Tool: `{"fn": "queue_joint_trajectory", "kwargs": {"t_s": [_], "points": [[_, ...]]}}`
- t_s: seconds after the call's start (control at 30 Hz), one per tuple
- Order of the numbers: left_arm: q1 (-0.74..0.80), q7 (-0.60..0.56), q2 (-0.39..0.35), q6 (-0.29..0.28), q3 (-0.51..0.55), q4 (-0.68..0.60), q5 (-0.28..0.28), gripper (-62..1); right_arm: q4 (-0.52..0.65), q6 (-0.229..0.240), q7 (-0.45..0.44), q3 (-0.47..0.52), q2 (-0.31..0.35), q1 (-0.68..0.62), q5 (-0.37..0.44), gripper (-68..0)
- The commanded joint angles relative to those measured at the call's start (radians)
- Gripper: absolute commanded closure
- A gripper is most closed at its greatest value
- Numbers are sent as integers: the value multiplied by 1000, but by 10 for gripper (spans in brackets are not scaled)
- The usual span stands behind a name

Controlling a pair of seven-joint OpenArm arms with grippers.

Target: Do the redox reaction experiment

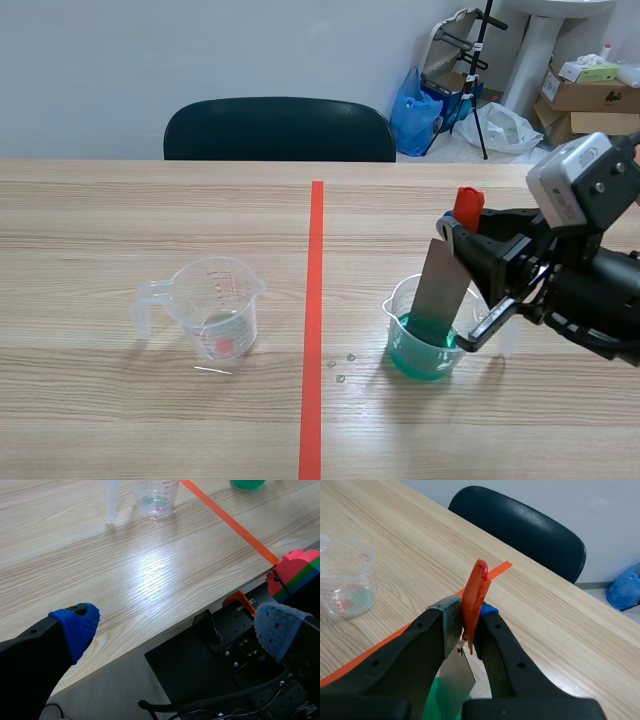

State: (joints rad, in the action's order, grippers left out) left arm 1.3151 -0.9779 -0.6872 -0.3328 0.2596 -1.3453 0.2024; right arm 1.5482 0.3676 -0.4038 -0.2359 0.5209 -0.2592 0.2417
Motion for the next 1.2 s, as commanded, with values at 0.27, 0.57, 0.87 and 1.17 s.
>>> {"fn": "queue_joint_trajectory", "kwargs": {"t_s": [0.27,0.57,0.87,1.17], "points": [[2,-17,5,-2,0,-9,0,-623,-61,27,-14,5,-33,46,-8,-20],[2,-17,5,-2,0,-9,0,-623,-63,27,-14,5,-34,46,-7,-20],[2,-17,5,-2,0,-9,0,-623,-63,26,-14,5,-34,46,-7,-20],[2,-17,5,-2,0,-9,0,-623,-63,26,-14,5,-34,46,-7,-20]]}}
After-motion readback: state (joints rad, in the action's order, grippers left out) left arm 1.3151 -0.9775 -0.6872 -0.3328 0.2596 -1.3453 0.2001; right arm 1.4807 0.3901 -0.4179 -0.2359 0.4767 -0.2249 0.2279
